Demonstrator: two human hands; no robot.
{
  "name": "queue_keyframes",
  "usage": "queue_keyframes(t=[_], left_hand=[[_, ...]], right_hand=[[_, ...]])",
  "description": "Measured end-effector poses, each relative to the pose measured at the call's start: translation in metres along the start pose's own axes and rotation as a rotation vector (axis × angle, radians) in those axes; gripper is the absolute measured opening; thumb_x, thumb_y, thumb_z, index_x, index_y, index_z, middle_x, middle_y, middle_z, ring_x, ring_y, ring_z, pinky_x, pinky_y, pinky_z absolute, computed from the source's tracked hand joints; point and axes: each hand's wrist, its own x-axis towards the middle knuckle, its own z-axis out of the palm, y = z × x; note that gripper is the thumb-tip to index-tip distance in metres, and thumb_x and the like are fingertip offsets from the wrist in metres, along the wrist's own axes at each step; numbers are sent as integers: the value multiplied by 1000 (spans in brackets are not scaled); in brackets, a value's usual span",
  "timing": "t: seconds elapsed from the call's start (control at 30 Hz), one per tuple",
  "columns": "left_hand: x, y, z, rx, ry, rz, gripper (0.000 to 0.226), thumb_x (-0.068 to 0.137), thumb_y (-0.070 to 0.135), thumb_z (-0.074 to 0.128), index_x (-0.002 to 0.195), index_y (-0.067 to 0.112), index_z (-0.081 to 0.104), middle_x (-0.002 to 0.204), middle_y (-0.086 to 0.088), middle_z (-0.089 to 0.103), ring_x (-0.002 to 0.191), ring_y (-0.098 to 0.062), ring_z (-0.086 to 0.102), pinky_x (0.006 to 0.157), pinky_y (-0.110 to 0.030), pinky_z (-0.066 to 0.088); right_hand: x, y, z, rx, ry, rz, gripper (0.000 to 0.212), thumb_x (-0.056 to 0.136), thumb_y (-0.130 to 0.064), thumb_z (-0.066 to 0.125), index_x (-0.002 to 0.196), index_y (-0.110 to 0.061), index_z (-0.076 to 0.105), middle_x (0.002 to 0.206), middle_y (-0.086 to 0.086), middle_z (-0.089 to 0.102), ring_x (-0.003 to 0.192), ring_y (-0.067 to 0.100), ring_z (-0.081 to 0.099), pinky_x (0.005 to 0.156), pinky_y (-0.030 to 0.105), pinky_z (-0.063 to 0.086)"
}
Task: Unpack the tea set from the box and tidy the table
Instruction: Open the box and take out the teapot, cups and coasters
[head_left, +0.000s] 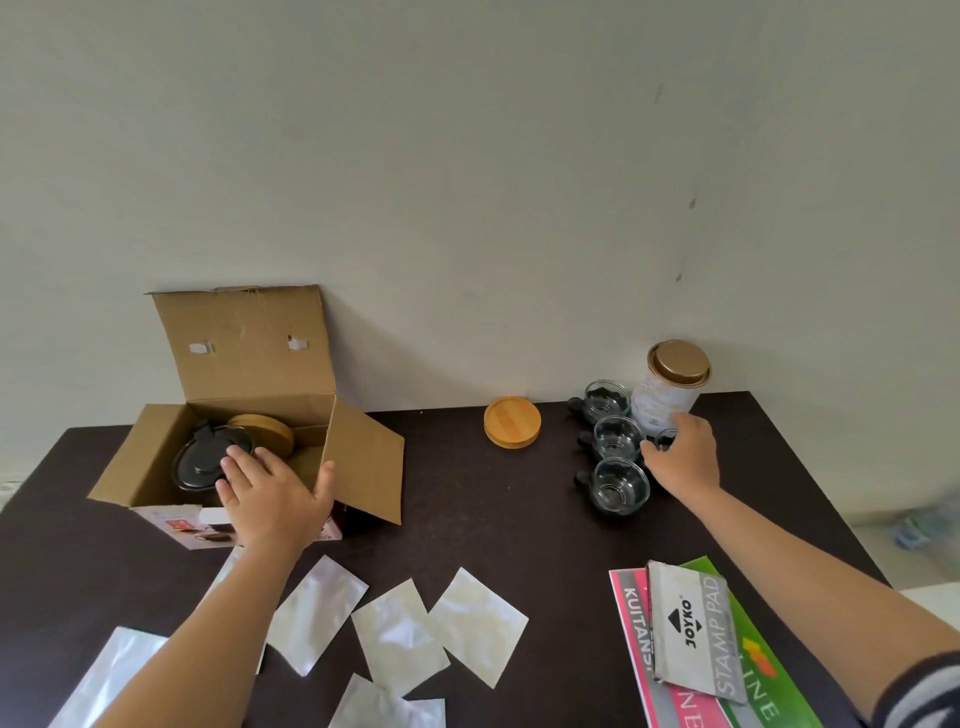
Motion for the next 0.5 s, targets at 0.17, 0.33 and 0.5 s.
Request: queue_keyframes(t=[0.17, 0.33, 0.5], left_hand=[[-2, -1, -7, -87, -60, 32, 101, 83, 73, 23, 148, -2, 8, 155, -28, 5, 144, -41, 5, 116, -50, 11], [4, -19, -22, -79, -123, 143, 101, 82, 77, 19, 149, 4, 2, 156, -25, 3, 144, -40, 4, 116, -49, 9], [15, -56, -38, -102, -90, 289, 91, 84, 74, 27, 150, 12, 11, 158, -15, 12, 144, -34, 17, 115, -52, 9]], right_hand=[[-50, -56, 18, 49, 2, -191, 49, 84, -16, 67, 129, -4, 51, 133, 14, 46, 127, 29, 42, 104, 40, 38], [-112, -134, 58, 128, -81, -323, 44, 85, -17, 65, 127, -8, 54, 131, 8, 48, 126, 23, 44, 100, 24, 33], [-167, -218, 103, 219, -219, -427, 43, 89, -19, 62, 130, -11, 50, 131, 3, 48, 123, 16, 47, 97, 22, 37]])
